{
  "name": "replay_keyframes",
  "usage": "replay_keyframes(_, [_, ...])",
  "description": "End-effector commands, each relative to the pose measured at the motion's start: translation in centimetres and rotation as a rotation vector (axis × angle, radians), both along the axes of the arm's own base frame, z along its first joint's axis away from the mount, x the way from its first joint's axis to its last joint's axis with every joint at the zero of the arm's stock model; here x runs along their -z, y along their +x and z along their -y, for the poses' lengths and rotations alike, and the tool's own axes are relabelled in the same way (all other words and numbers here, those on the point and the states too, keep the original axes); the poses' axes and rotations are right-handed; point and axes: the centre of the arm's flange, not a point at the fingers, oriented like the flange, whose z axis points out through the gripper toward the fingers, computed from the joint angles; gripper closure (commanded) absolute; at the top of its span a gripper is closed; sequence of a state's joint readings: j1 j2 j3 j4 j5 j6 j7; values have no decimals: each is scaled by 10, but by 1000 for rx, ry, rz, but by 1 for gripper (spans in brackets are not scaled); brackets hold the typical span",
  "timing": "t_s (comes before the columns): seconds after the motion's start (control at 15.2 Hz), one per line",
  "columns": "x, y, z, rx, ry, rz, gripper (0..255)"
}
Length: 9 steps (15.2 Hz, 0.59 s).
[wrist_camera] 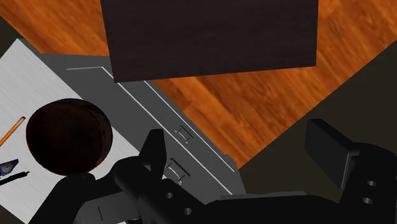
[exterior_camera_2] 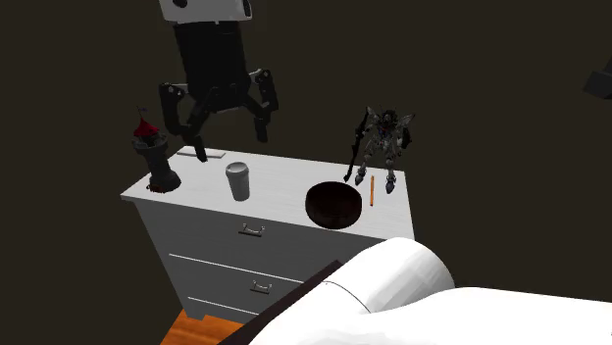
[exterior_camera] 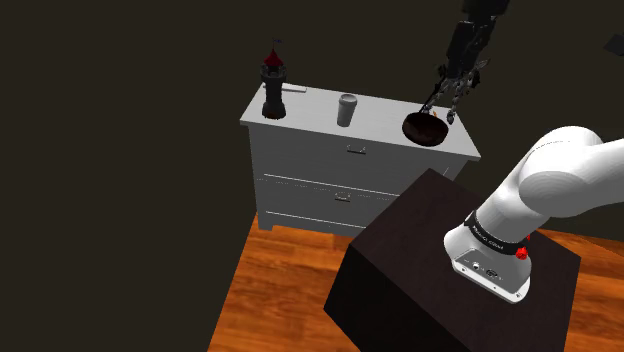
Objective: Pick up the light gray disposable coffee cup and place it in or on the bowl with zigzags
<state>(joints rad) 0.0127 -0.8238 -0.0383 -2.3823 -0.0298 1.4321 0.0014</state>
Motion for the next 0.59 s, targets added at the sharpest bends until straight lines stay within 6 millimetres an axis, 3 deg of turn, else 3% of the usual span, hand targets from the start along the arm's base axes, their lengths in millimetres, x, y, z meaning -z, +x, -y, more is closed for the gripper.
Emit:
replay_keyframes(0.0, [0, 0, 0, 0, 0, 0, 0])
replay_keyframes(0.53, [63, 75, 30, 12, -2, 28, 0])
